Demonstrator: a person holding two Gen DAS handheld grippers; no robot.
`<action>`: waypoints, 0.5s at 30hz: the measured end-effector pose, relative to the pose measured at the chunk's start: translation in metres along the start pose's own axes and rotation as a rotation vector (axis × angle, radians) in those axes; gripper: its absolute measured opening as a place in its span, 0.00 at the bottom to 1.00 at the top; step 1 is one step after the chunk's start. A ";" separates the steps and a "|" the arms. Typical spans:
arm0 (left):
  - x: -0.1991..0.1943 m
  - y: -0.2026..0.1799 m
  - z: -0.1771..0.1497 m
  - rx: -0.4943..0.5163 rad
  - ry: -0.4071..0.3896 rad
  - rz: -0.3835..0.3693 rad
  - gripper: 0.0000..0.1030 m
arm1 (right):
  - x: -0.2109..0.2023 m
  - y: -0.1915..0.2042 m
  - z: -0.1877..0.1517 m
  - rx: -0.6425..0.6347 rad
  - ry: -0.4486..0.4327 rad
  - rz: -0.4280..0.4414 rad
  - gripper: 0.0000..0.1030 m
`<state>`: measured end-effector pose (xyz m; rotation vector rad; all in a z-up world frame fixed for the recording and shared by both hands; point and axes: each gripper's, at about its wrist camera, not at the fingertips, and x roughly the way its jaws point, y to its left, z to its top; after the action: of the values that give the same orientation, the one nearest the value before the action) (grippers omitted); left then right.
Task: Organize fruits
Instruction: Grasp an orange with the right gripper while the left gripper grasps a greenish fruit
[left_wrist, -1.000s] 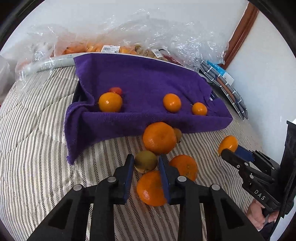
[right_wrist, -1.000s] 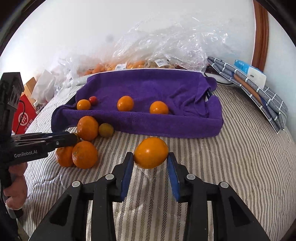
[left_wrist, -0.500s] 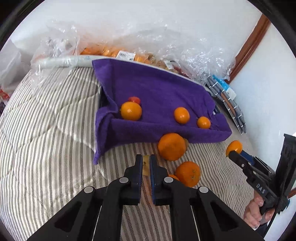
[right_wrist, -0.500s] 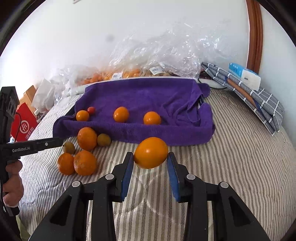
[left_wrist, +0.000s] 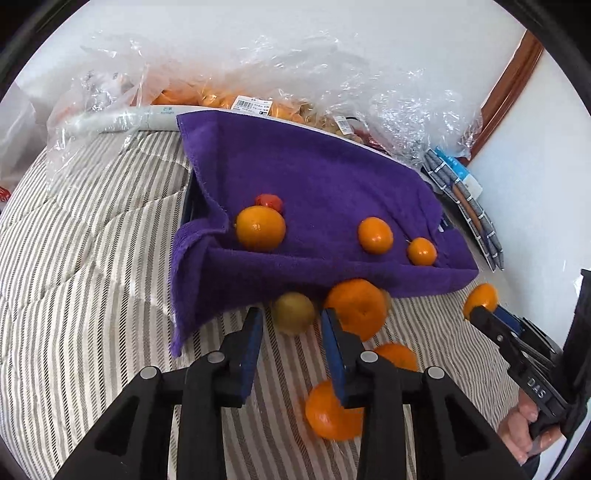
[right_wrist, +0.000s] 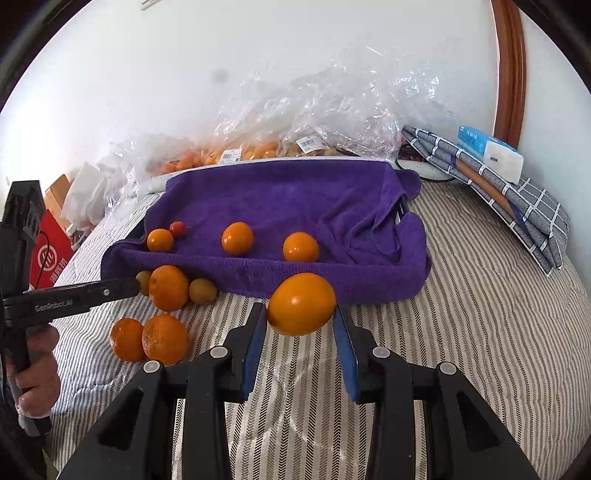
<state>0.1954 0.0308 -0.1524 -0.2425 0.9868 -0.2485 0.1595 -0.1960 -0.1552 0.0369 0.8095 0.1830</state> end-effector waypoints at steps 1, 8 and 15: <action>0.004 0.000 0.000 -0.004 0.005 0.002 0.30 | 0.000 0.000 0.000 -0.001 0.000 -0.002 0.36; -0.003 0.002 -0.001 0.007 -0.026 0.010 0.26 | 0.000 -0.009 0.015 -0.010 -0.013 -0.024 0.36; -0.031 -0.007 0.027 0.017 -0.121 0.016 0.26 | 0.005 -0.019 0.049 -0.038 -0.046 -0.068 0.36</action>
<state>0.2012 0.0368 -0.1109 -0.2311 0.8664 -0.2252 0.2013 -0.2121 -0.1271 -0.0218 0.7598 0.1326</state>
